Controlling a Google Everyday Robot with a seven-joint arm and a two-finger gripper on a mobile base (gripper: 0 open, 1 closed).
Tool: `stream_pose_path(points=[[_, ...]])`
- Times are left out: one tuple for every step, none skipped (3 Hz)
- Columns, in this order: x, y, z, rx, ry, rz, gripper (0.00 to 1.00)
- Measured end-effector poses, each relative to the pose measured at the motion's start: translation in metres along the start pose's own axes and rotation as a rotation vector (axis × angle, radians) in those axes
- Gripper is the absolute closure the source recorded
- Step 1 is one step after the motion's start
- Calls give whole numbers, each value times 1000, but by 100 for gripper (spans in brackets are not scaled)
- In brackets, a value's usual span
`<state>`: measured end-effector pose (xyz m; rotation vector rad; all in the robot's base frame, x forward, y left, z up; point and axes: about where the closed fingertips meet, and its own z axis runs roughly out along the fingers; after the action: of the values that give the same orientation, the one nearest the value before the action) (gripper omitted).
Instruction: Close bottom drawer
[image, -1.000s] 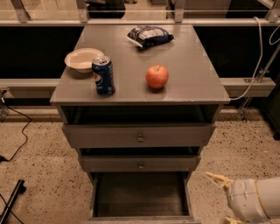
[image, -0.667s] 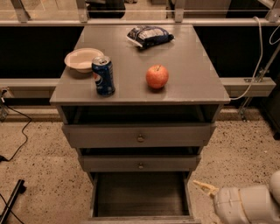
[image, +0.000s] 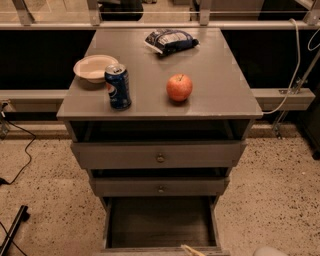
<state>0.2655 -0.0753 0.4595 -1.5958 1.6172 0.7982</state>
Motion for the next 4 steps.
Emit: stream_pose_path(points=[[5,-6,4,26,4,20,0],[14,-26,10,35,12,-9,0],[54,-54,41,87,23,-11,0],[107,-67,77,128,55,17,0]])
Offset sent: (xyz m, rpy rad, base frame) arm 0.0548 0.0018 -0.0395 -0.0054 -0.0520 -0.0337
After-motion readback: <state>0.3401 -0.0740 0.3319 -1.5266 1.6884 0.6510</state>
